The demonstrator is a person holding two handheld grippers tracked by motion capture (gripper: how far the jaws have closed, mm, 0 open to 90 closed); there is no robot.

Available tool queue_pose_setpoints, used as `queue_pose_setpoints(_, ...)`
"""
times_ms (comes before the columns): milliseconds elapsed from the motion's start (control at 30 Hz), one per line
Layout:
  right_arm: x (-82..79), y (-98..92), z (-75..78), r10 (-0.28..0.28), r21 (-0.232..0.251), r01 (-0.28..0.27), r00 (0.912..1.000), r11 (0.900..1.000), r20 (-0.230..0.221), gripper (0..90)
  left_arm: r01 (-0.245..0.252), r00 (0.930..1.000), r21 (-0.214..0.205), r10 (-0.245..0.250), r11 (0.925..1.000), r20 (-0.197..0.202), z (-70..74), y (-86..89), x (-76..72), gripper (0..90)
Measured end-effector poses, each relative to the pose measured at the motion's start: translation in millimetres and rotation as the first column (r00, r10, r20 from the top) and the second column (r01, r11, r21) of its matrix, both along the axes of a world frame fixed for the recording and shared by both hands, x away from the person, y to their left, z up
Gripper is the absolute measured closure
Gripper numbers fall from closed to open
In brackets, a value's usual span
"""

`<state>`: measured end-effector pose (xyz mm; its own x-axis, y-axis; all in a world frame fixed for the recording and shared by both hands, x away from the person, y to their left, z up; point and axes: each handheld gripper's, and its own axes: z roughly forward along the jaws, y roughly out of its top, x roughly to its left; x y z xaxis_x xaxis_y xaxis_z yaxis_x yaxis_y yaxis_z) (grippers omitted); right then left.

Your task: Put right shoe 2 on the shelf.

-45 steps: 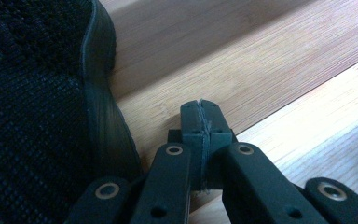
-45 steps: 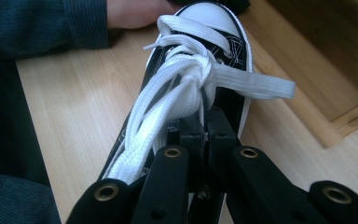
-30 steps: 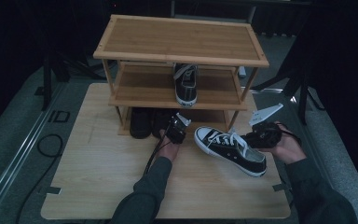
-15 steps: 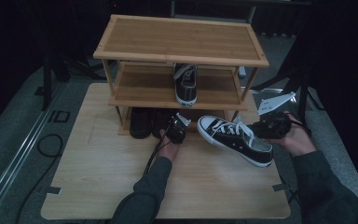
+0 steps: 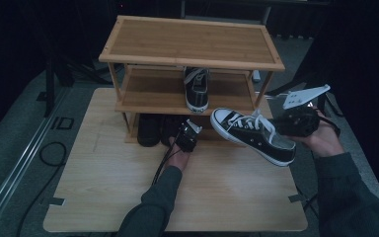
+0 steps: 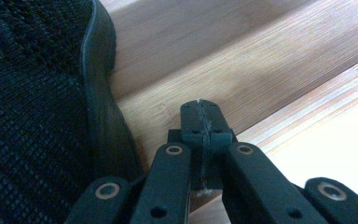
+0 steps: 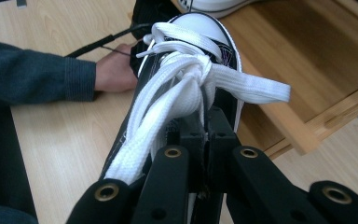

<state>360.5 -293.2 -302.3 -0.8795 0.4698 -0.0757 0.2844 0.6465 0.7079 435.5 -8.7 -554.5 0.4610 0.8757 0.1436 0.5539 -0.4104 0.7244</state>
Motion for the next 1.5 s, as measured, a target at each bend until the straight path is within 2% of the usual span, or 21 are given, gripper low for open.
queue_pose_setpoints(33, 1.0, 0.2, 1.5, -0.003, 0.003, 0.003, 1.0000, 1.0000, 0.005, 88.4, -0.002, 1.0000, 0.008, 0.002, 1.0000, -0.002, 0.5, 0.4, -0.2, 89.6)
queue_pose_setpoints(200, 8.9, 2.3, 6.1, -0.032, 0.012, 0.032, 0.9994, 0.9994, 0.011, 88.4, 0.000, 1.0000, 0.000, 0.000, 1.0000, 0.000, 0.0, 0.0, 0.0, 89.6)
queue_pose_setpoints(333, 17.7, 3.7, 6.5, -0.074, 0.029, 0.074, 0.9971, 0.9969, 0.015, 88.4, 0.000, 1.0000, 0.000, 0.000, 1.0000, 0.001, 0.0, 0.2, 0.1, 89.6)
queue_pose_setpoints(533, 32.9, 10.9, 5.3, -0.149, 0.048, 0.149, 0.9886, 0.9877, 0.015, 88.3, 0.002, 1.0000, 0.000, -0.002, 1.0000, -0.001, 0.1, 0.5, 0.0, 89.6)
queue_pose_setpoints(733, 43.8, 19.9, 2.3, -0.197, 0.054, 0.196, 0.9801, 0.9791, 0.022, 88.3, 0.004, 1.0000, -0.001, -0.004, 1.0000, 0.000, 0.0, 0.8, 0.1, 89.6)
queue_pose_setpoints(1000, 52.3, 34.0, -1.5, -0.275, 0.059, 0.273, 0.9610, 0.9602, 0.031, 88.3, 0.004, 1.0000, -0.001, -0.004, 1.0000, -0.002, 0.2, 0.8, 0.4, 89.7)
queue_pose_setpoints(1167, 58.2, 45.6, -4.1, -0.323, 0.050, 0.321, 0.9448, 0.9458, 0.052, 88.3, 0.008, 1.0000, -0.006, -0.008, 1.0000, -0.006, 0.1, 0.9, 0.6, 89.7)
queue_pose_setpoints(1267, 60.0, 50.0, -4.5, -0.335, 0.059, 0.332, 0.9410, 0.9415, 0.049, 88.2, 0.007, 1.0000, -0.004, -0.008, 1.0000, -0.006, 0.4, 1.4, 0.8, 89.7)
queue_pose_setpoints(1500, 63.9, 61.2, -6.0, -0.389, 0.060, 0.385, 0.9186, 0.9208, 0.069, 88.3, 0.002, 1.0000, -0.002, -0.002, 1.0000, -0.006, 0.7, 1.5, 0.6, 89.7)
